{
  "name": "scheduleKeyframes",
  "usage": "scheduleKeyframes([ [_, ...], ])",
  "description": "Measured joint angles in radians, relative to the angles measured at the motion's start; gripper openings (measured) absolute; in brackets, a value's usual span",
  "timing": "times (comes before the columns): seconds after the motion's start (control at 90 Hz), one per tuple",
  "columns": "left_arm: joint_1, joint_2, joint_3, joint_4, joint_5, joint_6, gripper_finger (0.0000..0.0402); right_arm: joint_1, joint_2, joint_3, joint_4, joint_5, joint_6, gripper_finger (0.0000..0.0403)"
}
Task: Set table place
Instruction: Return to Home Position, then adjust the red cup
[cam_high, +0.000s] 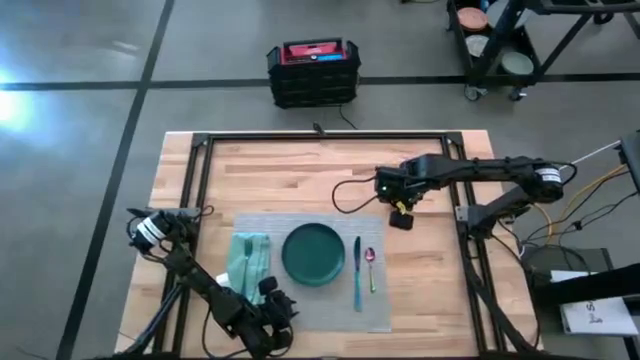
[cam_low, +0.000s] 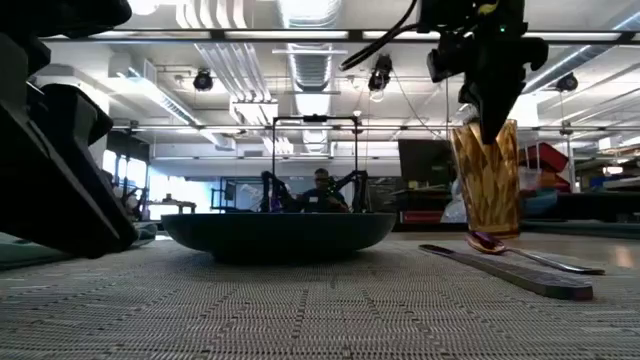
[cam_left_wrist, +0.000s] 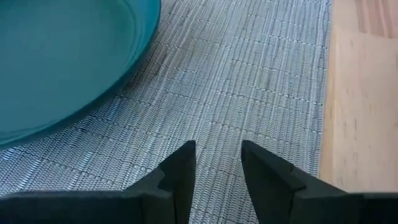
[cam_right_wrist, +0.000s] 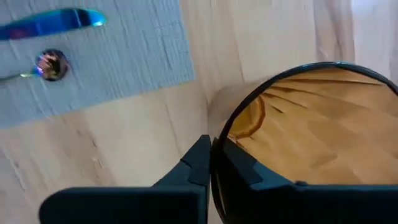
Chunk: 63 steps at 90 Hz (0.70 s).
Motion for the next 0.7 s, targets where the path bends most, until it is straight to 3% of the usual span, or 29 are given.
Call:
scheduleKeyframes([
  [0.511, 0.000, 0.000, 0.000, -0.001, 0.000, 0.002, 0.0114, 0.000, -0.045, -0.006, 0.012, 0.003, 0.019, 0.0109],
  [0.7, 0.000, -0.001, 0.000, -0.001, 0.009, 0.002, 0.0114, 0.000, -0.046, 0.058, -0.015, 0.003, 0.019, 0.0151],
])
